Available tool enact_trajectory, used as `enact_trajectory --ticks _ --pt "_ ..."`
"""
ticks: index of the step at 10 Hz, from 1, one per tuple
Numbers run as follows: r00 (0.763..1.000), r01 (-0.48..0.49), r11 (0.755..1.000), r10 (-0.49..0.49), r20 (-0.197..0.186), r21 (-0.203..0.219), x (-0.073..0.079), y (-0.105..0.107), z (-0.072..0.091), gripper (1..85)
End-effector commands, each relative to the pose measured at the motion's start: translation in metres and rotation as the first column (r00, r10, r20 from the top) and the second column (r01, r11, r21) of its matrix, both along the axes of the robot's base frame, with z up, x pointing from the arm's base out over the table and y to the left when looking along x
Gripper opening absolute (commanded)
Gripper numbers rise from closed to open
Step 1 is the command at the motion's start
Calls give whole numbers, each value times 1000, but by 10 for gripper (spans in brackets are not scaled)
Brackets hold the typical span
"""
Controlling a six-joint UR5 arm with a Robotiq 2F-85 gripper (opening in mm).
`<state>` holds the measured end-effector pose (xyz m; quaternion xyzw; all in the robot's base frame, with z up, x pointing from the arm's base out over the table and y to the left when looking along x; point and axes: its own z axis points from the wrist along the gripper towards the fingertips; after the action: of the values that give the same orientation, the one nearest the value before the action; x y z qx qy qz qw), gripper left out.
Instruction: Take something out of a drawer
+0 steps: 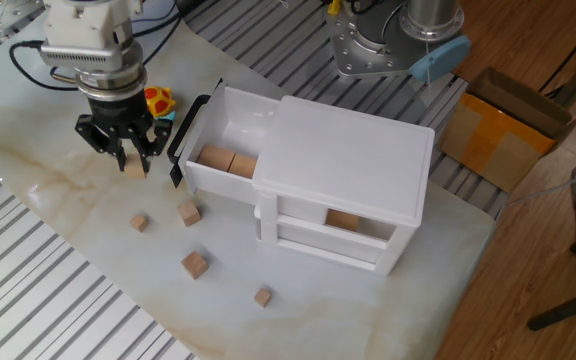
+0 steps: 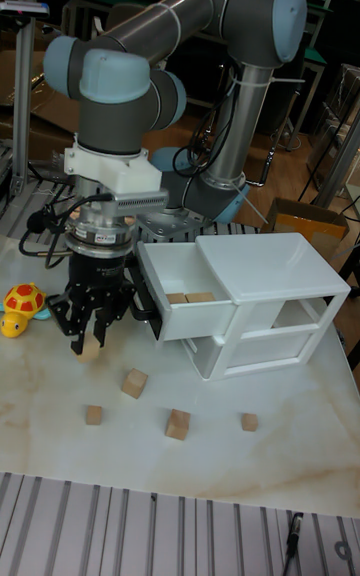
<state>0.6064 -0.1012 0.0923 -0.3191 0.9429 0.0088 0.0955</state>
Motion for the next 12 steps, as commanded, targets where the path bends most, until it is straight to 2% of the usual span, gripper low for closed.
enact_trajectory --ticks 1,3,5,6,7,9,11,12 --pt "999 33 999 -33 -17 -16 -4 -8 -8 10" --pt "999 33 999 -33 -21 7 -6 -4 -13 10" --pt "1000 25 1000 -24 -10 17 -5 -14 -41 10" --pt "1000 20 1000 -20 4 16 -7 -21 -49 10" --pt "1000 15 999 -15 8 29 -12 -23 -51 10" --pt "1000 21 998 -22 7 52 -12 -18 -50 10" --pt "1000 28 999 -28 13 16 -10 -27 -51 10" --pt "1000 25 1000 -25 -5 14 -16 -29 -52 10"
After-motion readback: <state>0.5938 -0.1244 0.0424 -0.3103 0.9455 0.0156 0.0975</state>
